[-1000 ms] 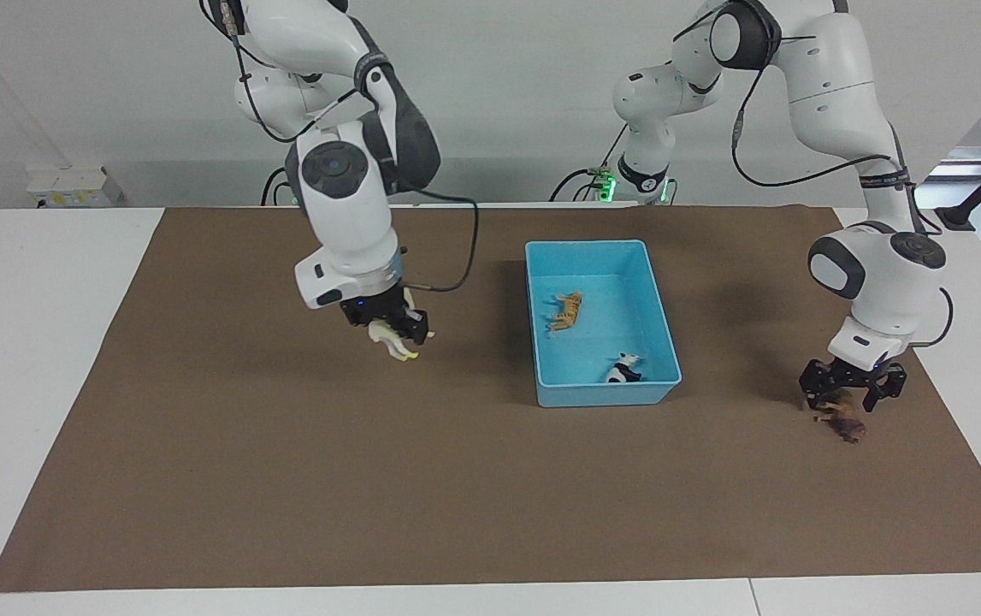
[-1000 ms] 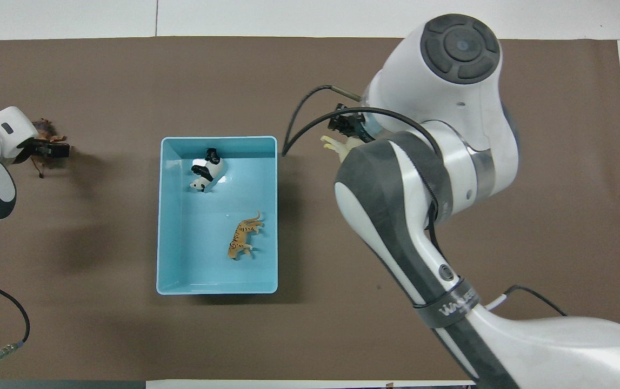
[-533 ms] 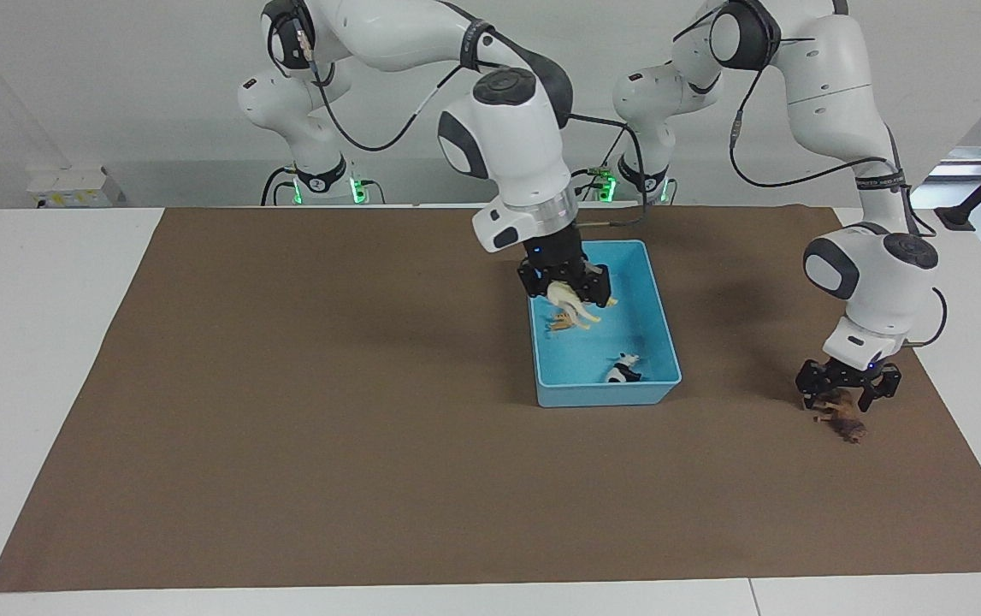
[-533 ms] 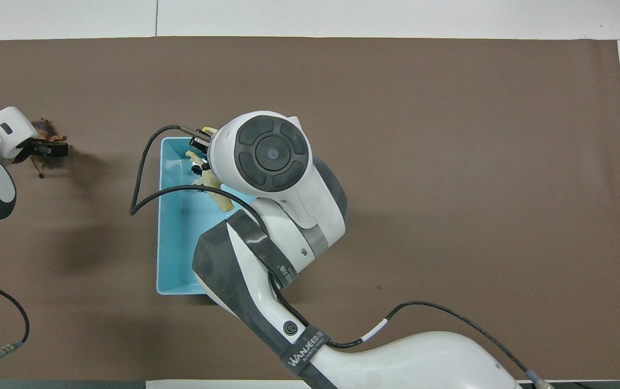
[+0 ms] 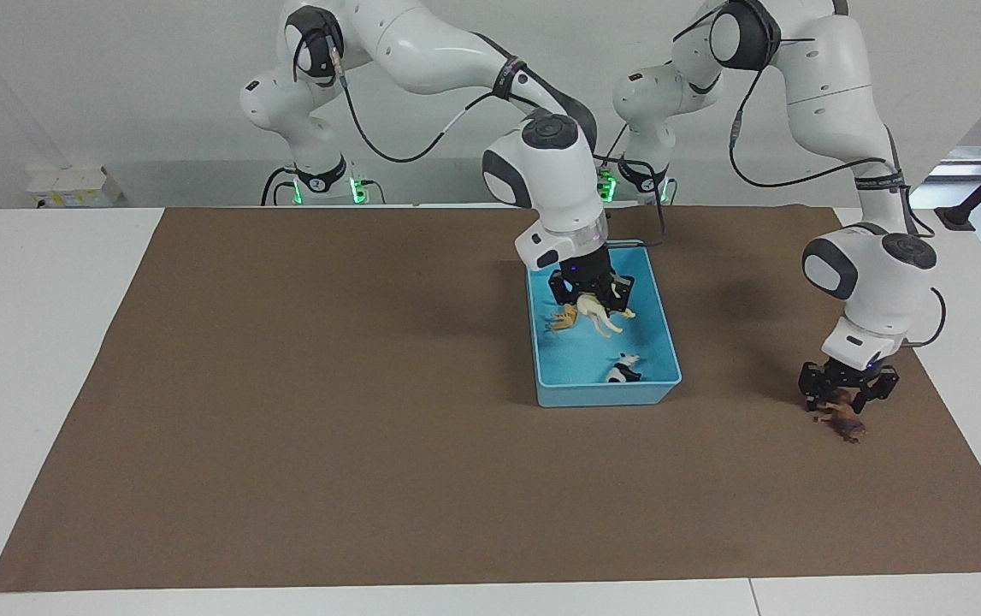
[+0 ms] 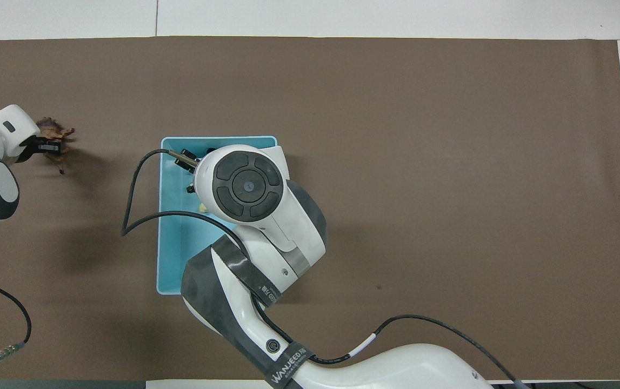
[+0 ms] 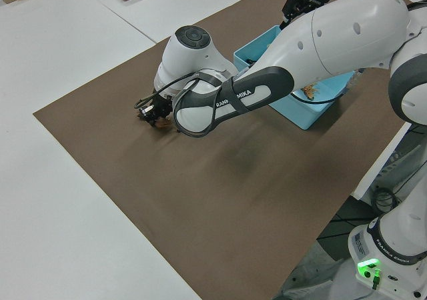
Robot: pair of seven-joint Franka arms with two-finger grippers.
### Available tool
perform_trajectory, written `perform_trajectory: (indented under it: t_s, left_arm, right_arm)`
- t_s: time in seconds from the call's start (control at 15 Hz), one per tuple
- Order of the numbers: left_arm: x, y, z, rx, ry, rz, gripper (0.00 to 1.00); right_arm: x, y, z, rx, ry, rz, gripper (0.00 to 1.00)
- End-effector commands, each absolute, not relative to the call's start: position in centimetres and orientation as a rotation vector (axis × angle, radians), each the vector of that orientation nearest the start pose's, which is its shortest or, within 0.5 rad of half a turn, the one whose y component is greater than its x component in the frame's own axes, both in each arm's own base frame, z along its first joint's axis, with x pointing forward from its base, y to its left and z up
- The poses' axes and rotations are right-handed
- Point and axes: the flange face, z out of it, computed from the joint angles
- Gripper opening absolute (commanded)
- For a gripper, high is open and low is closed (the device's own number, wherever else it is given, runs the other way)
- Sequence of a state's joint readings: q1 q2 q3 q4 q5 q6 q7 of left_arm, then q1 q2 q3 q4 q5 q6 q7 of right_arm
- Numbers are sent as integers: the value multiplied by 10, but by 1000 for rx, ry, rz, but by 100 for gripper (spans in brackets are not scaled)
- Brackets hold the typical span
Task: Put all toys into storage box
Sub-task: 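Carry the white horse into the blue box with the right gripper and release, then lower the brown horse into the box with the left gripper while the right gripper withdraws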
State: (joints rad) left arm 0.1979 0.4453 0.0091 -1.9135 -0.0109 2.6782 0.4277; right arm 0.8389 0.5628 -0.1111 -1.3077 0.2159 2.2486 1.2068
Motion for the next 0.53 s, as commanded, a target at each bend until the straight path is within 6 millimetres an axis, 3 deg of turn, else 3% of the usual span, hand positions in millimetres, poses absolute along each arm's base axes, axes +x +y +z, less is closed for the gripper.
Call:
perform_trajectory:
  t_s: [0.0, 0.2, 0.27, 0.47]
  left_arm:
    - [641, 132, 291, -3000, 294, -441, 0]
    - [654, 133, 321, -3027, 293, -373, 0]
    - [658, 133, 335, -3041, 273, -342, 0]
    - [662, 93, 413, -3092, 149, -284, 0]
  right_arm:
    - [541, 512, 458, -2652, 789, -109, 100]
    - [556, 482, 459, -2735, 846, -96, 100]
    - [567, 460, 477, -2754, 852, -172, 100]
    - [601, 394, 489, -2826, 845, -212, 100]
